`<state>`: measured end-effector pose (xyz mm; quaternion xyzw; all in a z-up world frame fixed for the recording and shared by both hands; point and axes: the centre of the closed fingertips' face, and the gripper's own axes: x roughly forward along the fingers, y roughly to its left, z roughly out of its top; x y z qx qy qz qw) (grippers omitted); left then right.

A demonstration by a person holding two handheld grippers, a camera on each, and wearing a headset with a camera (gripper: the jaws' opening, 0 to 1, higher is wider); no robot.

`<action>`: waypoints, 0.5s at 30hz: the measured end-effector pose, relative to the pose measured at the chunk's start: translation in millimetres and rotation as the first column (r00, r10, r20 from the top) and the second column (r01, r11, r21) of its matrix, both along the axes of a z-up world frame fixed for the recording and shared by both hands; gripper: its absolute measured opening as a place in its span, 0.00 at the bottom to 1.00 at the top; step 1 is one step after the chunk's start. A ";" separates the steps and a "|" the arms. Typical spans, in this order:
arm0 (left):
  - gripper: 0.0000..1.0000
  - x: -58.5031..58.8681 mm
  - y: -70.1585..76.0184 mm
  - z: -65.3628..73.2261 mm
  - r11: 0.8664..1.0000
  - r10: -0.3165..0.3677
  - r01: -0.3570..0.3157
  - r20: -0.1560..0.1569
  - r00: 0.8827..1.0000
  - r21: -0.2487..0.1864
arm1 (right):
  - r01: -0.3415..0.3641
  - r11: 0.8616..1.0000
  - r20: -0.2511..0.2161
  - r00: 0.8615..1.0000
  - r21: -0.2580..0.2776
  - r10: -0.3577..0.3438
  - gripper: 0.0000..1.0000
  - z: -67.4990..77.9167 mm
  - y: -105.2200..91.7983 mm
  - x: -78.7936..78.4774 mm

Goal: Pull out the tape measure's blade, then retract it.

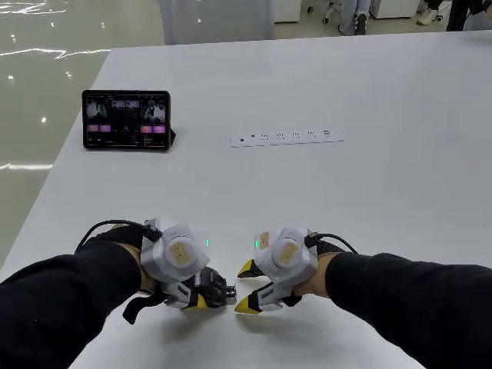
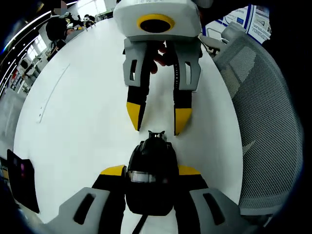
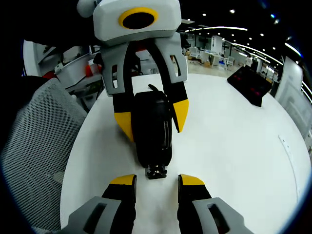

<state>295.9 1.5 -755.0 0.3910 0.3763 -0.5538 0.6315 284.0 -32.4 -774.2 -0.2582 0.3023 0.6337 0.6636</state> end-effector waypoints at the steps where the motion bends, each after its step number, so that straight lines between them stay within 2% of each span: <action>1: 0.33 0.0 0.0 0.0 1.000 0.001 -0.001 0.000 1.000 -0.001 | -0.010 1.000 0.004 1.000 -0.004 0.010 0.29 -0.1 0.5 0.1; 10: 0.33 -0.5 -0.7 1.3 1.000 0.002 -0.002 0.004 1.000 -0.018 | -0.049 0.999 0.014 0.999 -0.011 0.049 0.19 -1.2 10.0 1.2; 13: 0.33 -0.5 -0.4 1.9 0.999 -0.002 0.003 0.008 1.000 -0.038 | -0.094 0.995 0.029 0.995 -0.026 0.095 0.17 -4.3 13.4 -0.9; 15: 0.33 -0.4 -0.8 2.2 0.999 -0.002 0.002 0.009 1.000 -0.051 | -0.089 0.995 0.048 0.995 -0.039 0.091 0.15 -6.6 14.2 -1.0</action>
